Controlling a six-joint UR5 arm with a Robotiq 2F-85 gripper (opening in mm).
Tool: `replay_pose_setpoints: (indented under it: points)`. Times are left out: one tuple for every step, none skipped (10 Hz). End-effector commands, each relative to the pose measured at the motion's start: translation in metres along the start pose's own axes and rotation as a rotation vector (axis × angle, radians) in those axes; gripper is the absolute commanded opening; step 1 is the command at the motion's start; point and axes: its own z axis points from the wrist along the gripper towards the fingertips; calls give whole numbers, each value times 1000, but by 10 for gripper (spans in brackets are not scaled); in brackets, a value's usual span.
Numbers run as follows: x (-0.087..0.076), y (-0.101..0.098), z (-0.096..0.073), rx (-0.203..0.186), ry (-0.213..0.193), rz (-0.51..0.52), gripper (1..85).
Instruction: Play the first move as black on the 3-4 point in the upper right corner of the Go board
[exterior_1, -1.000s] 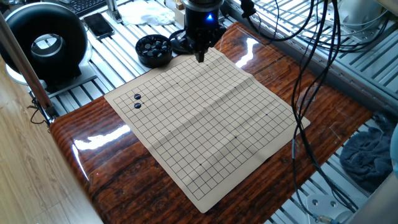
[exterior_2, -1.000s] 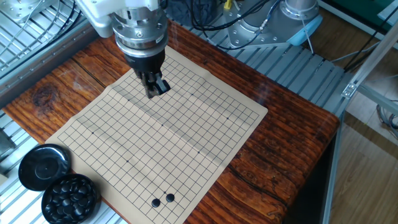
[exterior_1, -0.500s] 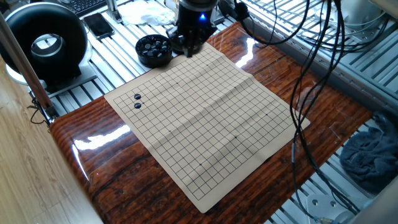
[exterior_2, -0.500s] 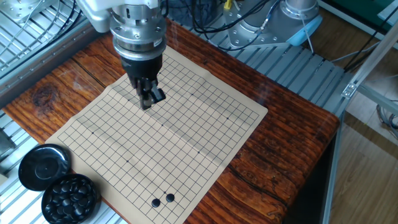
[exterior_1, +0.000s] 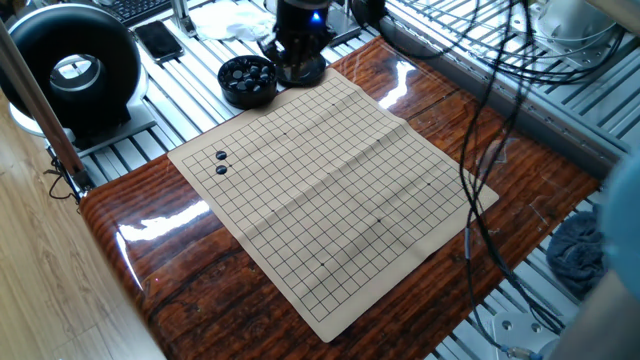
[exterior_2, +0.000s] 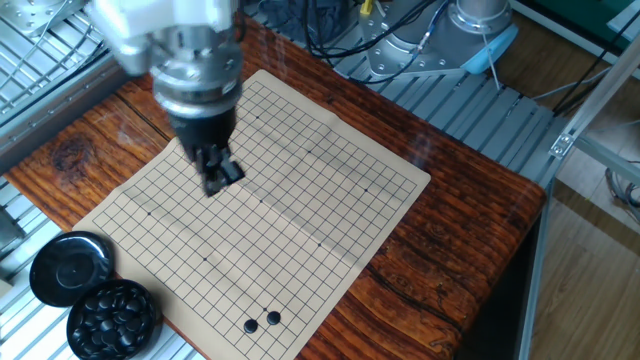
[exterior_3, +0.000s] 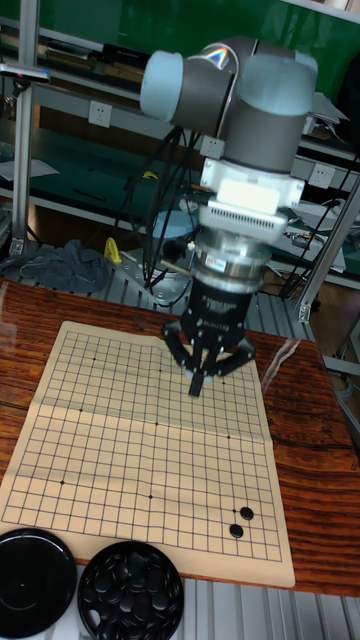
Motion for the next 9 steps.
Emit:
replay_pose_setpoints:
  points:
    - [-34, 1, 24, 1, 1, -50, 17]
    - [-42, -1, 37, 13, -11, -65, 17]
    - [-47, -3, 52, 22, -17, -89, 17]
    - [-46, -6, 62, 30, -13, -112, 17]
    - [-46, -5, 65, 26, -11, -137, 17]
    - [-43, -3, 65, 16, -1, -150, 17]
    - [-35, -2, 65, 12, 29, -159, 17]
    - [-28, -3, 65, 13, 58, -149, 13]
    - [-23, -7, 64, 27, 76, -124, 13]
